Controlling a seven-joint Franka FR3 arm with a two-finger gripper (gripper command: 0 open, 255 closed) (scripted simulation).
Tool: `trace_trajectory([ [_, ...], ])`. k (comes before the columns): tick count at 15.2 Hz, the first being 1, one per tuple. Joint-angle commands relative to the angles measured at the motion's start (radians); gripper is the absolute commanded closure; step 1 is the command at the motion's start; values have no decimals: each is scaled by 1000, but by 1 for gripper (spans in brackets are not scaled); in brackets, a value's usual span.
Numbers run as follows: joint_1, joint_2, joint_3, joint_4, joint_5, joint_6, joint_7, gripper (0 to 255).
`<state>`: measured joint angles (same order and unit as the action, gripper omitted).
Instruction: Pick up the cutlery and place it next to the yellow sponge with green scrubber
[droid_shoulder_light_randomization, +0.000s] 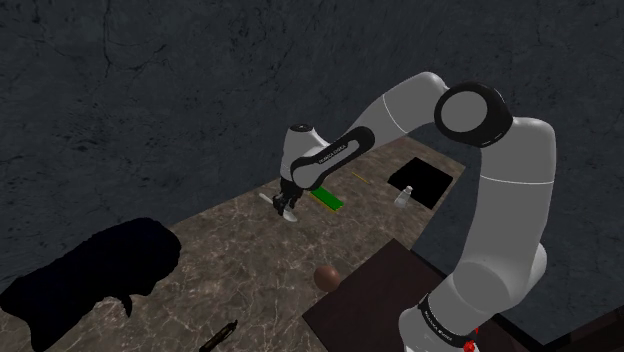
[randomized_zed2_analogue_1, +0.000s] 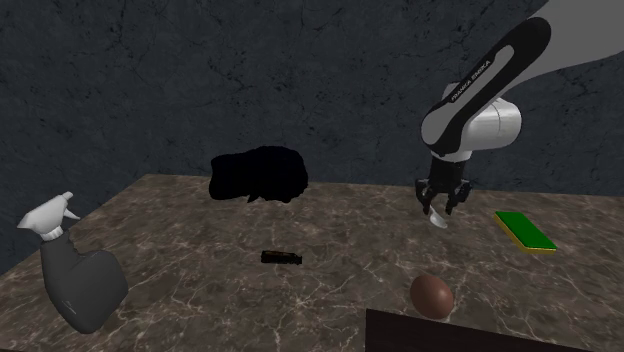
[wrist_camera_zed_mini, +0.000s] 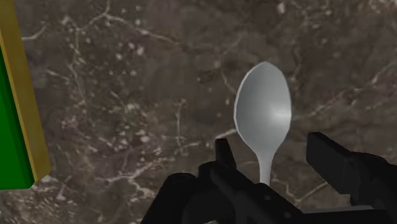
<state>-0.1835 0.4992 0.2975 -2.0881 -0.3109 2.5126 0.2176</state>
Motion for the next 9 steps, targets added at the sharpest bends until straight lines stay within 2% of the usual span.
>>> trace_trajectory([
  [1, 0, 0, 0, 0, 0, 0, 0, 0],
  [5, 0, 0, 0, 0, 0, 0, 0, 0],
  [9, -25, -100, 39, -1, 55, -95, -37, 0],
])
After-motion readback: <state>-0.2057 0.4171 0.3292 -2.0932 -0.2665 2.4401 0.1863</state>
